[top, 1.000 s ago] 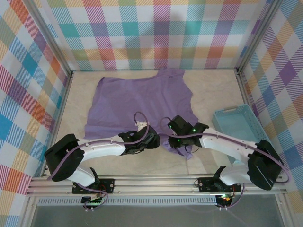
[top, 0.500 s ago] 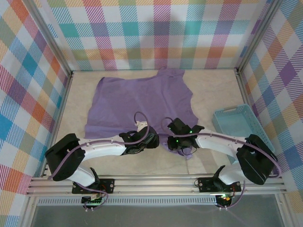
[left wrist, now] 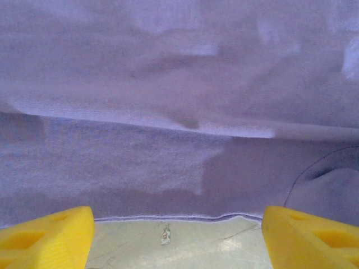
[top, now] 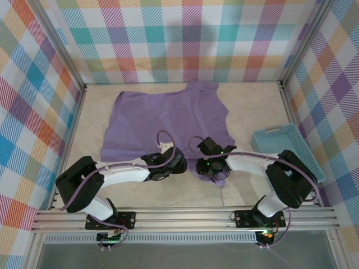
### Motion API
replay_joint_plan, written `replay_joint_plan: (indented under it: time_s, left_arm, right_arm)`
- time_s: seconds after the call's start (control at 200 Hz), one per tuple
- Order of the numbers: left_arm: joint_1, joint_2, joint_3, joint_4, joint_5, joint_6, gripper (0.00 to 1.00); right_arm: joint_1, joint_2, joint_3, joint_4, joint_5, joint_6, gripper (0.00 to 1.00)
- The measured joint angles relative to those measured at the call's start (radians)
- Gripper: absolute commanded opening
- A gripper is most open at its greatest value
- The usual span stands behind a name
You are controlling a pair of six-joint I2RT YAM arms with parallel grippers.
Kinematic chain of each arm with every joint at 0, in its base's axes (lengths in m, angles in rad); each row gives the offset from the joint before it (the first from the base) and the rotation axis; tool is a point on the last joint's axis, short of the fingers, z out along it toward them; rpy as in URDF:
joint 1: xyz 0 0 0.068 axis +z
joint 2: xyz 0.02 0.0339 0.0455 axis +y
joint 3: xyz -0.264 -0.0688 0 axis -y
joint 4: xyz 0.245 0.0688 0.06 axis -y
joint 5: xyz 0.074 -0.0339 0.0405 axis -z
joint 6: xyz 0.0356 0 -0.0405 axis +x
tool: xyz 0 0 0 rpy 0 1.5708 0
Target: Fold the inside-out t-shirt
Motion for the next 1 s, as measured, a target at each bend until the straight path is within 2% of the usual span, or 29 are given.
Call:
replay_joint_plan:
  time_s: [0.14,0.24,0.41,0.745,1.0]
  left_arm:
    - [0.001,0.011,0.000,0.000,0.000,0.000,0.78]
    - [0.002,0.018,0.000,0.000,0.001,0.000,0.78]
    - [0.019,0.042,0.001,-0.004,0.012,0.001,0.78]
    - [0.076,0.071,0.061,-0.014,0.032,0.039,0.78]
    - [0.105,0.121,0.118,-0.028,0.050,0.070,0.77]
  right_arm:
    - [0.000,0.006,0.002,0.011,-0.016,0.002,0.25]
    - [0.000,0.007,0.007,0.007,-0.016,-0.001,0.23]
    - [0.009,0.007,0.022,-0.022,0.010,-0.008,0.28]
    - [0.031,0.002,0.033,-0.051,0.057,-0.024,0.24]
    - [0.031,0.018,0.040,-0.058,0.074,-0.042,0.03]
